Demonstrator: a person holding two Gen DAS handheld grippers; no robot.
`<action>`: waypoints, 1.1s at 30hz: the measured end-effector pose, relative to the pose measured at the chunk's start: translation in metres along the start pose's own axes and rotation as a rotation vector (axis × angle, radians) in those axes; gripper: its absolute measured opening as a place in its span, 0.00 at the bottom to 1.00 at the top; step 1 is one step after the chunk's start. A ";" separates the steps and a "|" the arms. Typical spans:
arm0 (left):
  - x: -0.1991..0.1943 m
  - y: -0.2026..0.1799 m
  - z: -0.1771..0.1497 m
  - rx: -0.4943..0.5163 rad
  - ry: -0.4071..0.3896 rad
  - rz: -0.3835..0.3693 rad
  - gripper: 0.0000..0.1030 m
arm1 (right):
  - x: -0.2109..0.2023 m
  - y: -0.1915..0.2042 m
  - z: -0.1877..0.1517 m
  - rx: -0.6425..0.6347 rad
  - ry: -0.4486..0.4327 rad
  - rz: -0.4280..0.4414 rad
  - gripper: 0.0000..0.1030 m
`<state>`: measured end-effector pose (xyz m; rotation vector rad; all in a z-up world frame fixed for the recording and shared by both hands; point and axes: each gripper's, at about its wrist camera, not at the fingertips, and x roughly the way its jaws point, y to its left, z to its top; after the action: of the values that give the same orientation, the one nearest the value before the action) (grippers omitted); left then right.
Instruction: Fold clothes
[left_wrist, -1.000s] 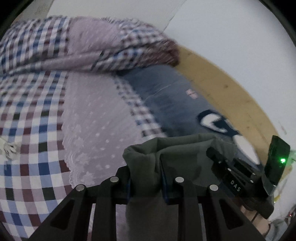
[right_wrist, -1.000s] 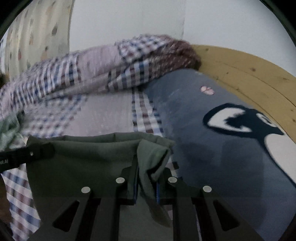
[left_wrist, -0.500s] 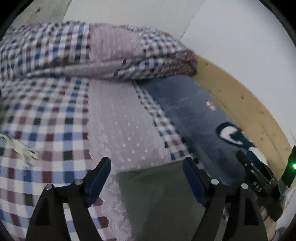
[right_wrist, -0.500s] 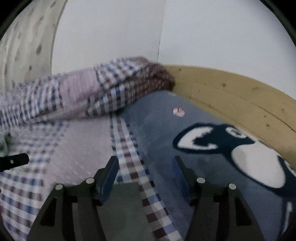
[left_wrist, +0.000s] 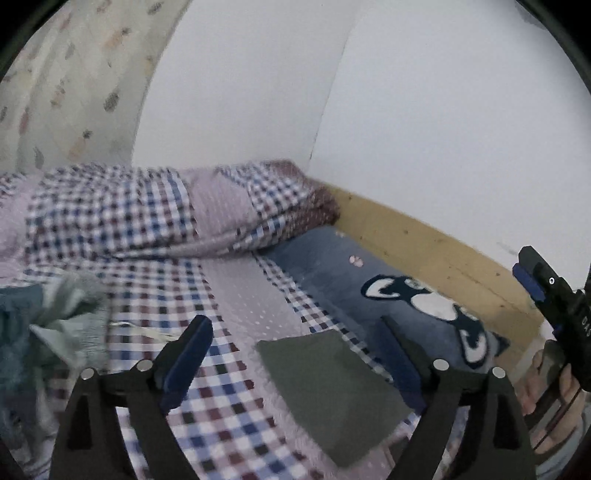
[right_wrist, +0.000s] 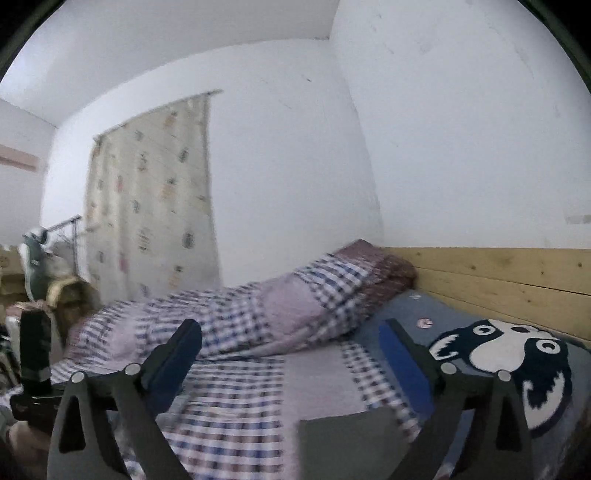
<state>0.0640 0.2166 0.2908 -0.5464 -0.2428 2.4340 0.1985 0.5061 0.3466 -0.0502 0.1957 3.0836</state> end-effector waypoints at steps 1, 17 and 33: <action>-0.021 0.001 0.001 -0.005 -0.014 0.005 0.93 | -0.014 0.011 0.004 0.012 -0.001 0.021 0.99; -0.260 0.060 -0.037 -0.010 -0.172 0.237 0.99 | -0.101 0.167 0.008 0.050 0.044 0.205 1.00; -0.181 0.184 -0.117 -0.115 -0.020 0.441 0.99 | 0.055 0.187 -0.154 0.075 0.358 0.129 1.00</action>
<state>0.1469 -0.0349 0.1899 -0.6855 -0.2972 2.8658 0.1384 0.3038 0.2158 -0.6118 0.3412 3.1643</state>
